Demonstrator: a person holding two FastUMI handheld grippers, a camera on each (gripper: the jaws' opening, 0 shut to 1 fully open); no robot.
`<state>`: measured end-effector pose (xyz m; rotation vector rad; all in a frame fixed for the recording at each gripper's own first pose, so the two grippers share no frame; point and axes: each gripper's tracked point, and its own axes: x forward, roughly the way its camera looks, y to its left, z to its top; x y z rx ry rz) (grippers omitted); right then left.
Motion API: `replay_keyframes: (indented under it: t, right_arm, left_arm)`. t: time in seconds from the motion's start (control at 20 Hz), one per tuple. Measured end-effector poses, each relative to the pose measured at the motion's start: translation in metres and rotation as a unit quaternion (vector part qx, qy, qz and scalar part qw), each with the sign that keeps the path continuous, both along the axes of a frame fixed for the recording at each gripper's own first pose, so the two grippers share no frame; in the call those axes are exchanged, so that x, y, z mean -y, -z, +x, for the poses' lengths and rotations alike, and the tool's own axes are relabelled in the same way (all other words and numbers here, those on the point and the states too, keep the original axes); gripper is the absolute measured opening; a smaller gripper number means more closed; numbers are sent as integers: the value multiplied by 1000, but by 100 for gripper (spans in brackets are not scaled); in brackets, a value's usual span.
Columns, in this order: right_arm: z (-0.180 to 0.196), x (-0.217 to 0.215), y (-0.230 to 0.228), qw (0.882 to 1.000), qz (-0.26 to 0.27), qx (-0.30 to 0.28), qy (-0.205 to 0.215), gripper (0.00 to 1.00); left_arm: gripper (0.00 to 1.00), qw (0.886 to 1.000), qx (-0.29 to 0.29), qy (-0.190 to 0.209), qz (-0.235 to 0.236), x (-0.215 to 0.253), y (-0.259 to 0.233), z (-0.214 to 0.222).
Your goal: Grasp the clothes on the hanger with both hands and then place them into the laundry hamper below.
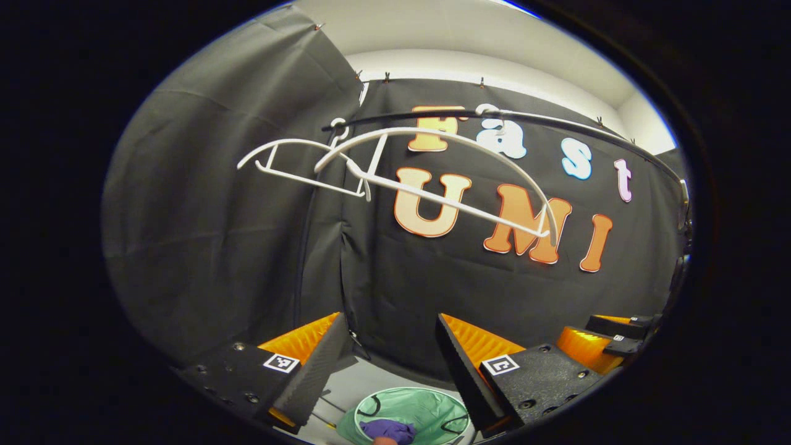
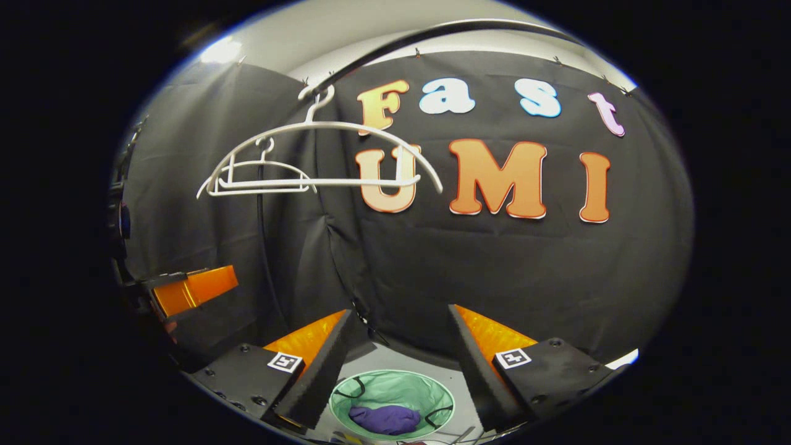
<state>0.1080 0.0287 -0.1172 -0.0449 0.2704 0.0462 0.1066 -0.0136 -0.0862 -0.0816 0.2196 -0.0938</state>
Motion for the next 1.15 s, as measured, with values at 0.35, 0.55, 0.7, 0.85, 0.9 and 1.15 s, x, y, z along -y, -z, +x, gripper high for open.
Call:
replay_keyframes:
  t: [0.35,0.55,0.7,0.85,0.9,1.15]
  right_arm:
    - [-38,47,-63,999,22,48,0,93]
    - [-58,66,-88,997,27,73,0,93]
    - [-73,75,-97,996,34,85,-2,93]
    - [-85,81,-102,995,41,94,-4,93]
    - [-90,82,-104,995,42,96,-4,93]
    - [-109,87,-111,994,32,104,-9,93]
  left_arm:
    - [87,997,55,-44,-8,16,-55,-43]
    - [87,995,76,-62,-6,18,-78,-66]
    - [89,993,93,-75,2,17,-92,-82]
    - [96,993,99,-71,-1,24,-97,-95]
    - [99,993,100,-68,-2,25,-98,-99]
    - [95,991,113,-69,0,32,-106,-113]
